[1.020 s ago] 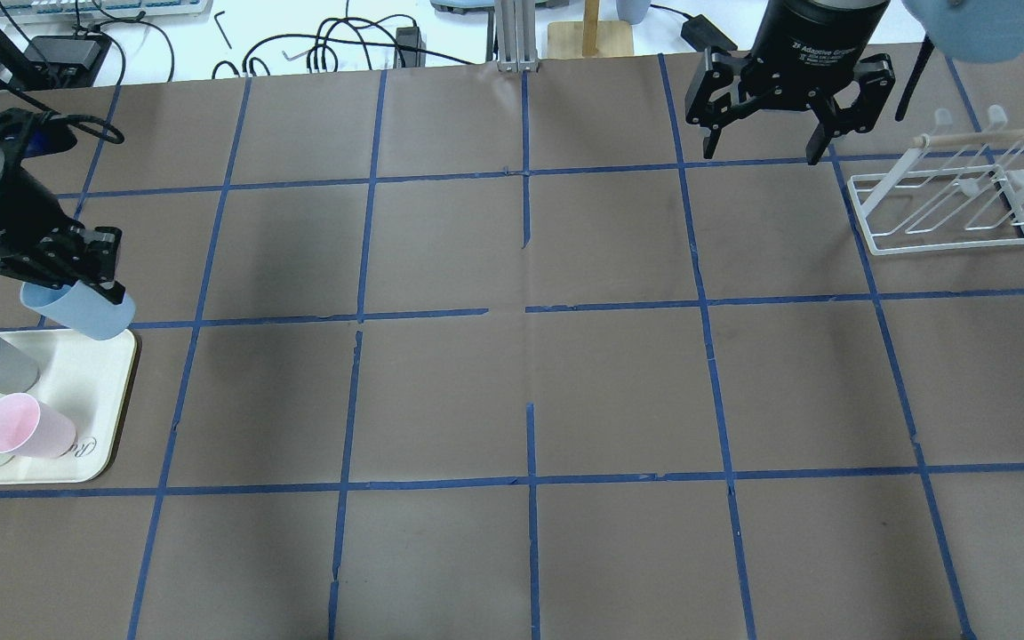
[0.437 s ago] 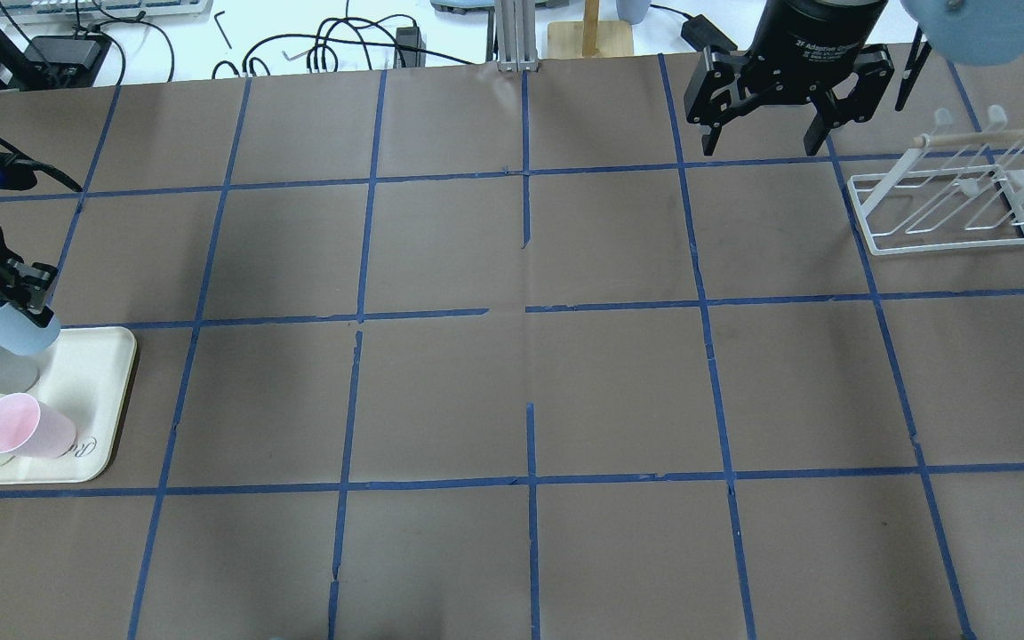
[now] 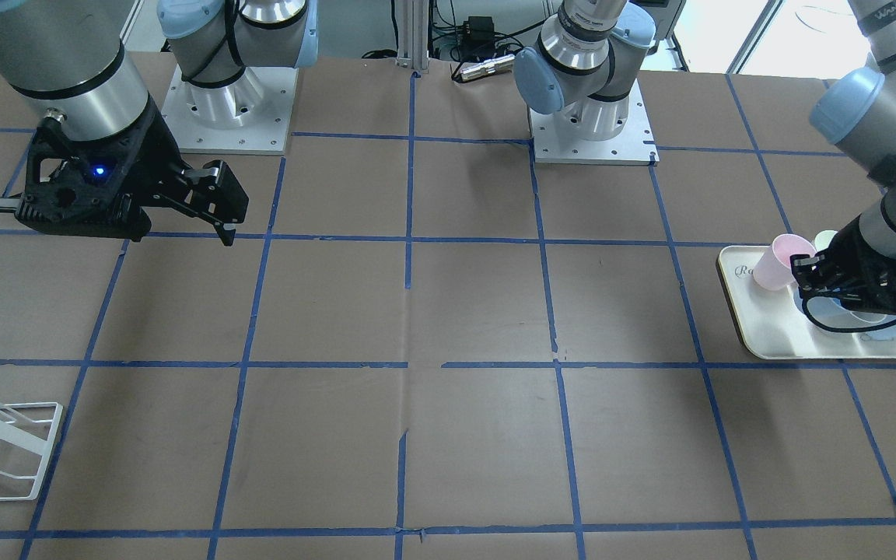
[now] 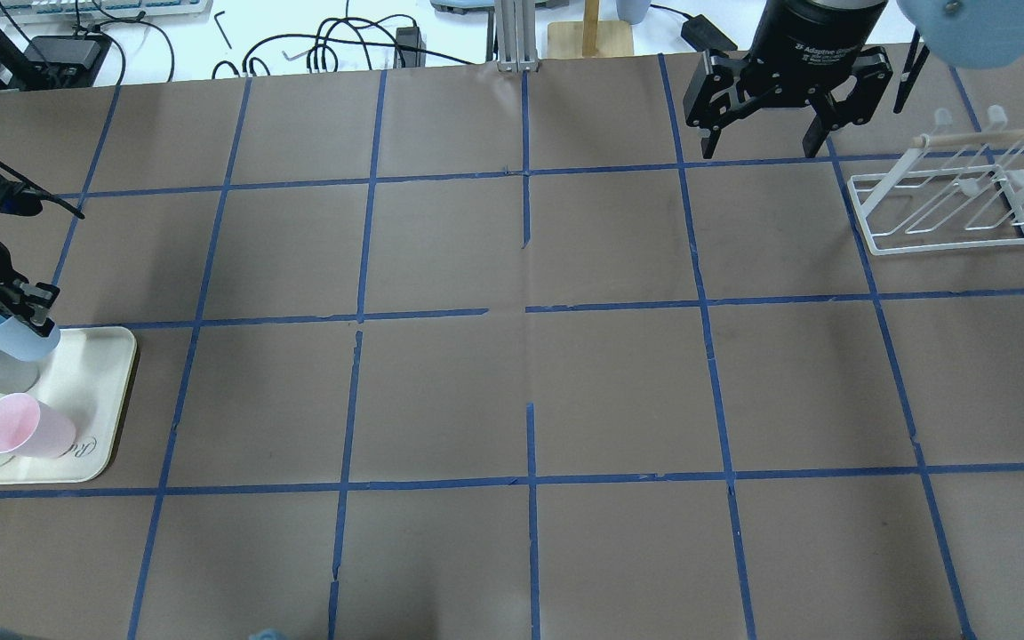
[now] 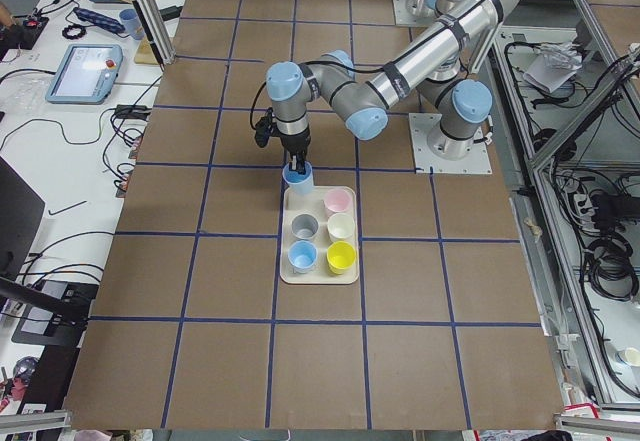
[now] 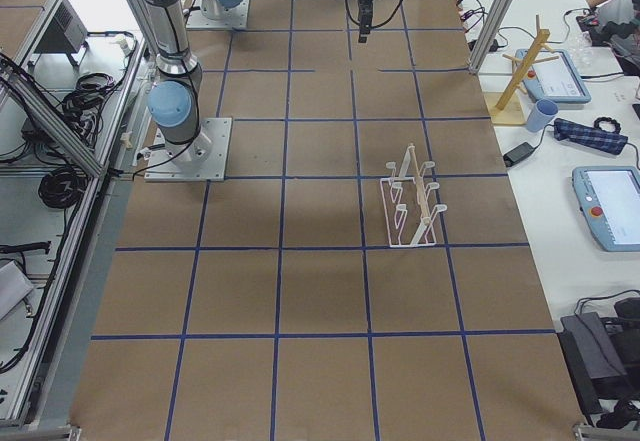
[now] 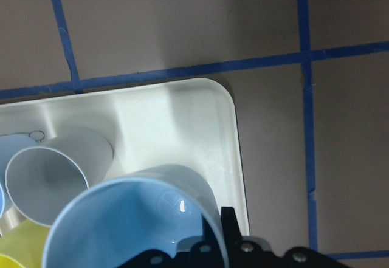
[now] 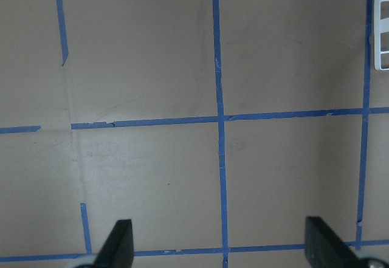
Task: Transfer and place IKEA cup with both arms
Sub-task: 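Lower the cup with the left gripper onto the white tray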
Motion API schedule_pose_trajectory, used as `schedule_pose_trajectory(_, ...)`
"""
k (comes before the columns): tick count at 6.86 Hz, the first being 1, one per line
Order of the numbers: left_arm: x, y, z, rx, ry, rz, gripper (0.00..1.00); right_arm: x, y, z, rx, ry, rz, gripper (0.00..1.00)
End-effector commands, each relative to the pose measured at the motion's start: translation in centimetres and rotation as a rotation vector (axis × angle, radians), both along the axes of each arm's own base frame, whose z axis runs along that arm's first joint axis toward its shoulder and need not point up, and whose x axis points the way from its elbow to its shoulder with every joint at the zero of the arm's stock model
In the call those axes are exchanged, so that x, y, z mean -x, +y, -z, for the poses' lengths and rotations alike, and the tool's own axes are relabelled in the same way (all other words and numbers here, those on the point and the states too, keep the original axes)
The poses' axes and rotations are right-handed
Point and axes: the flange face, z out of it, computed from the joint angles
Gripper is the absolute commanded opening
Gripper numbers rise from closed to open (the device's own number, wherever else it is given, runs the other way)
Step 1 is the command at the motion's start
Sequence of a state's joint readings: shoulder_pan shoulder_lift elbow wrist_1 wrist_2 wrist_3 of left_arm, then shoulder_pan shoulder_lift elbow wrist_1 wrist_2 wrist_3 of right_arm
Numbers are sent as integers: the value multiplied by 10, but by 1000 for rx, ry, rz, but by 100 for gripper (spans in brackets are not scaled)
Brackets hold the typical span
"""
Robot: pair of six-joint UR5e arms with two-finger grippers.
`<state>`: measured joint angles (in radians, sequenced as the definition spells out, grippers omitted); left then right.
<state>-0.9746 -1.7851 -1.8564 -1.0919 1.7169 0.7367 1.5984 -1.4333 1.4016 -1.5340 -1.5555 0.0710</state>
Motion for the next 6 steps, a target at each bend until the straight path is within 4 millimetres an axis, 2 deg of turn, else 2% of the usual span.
schedule_pose_trajectory(1,-16,4,32,-26,19,-18,0,0,0,1,-2,0,1,100)
schedule_pose_trajectory(4,-21,0,52,-56,36,-21,1,0,-1,4,-9,0,-2,100)
schedule_pose_trajectory(5,-19,3,56,-63,41,-22,19,0,0,7,-15,0,-2,100)
schedule_pose_trajectory(6,-19,3,61,-72,45,-21,26,0,1,10,-19,1,-2,100)
